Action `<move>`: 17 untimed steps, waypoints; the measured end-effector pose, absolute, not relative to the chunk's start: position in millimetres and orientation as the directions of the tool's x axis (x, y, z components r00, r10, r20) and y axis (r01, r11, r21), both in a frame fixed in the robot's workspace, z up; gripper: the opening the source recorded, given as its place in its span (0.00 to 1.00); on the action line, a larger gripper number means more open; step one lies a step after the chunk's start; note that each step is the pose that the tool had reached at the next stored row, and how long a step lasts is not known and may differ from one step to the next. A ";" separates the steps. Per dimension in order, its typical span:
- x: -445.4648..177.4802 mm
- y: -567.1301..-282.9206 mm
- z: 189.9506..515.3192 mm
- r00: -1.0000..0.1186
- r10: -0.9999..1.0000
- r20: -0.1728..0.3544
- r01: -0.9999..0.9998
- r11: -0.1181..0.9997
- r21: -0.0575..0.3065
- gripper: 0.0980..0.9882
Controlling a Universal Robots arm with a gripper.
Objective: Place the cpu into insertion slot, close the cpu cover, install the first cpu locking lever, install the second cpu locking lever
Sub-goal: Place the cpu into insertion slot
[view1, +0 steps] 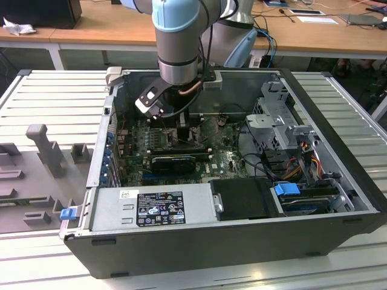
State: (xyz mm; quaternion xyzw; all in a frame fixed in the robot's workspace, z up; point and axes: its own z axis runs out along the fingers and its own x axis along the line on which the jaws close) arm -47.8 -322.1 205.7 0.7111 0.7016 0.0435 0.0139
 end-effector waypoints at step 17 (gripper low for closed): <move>-47.4 -322.1 200.5 0.028 0.999 0.042 0.996 -0.031 0.081 0.48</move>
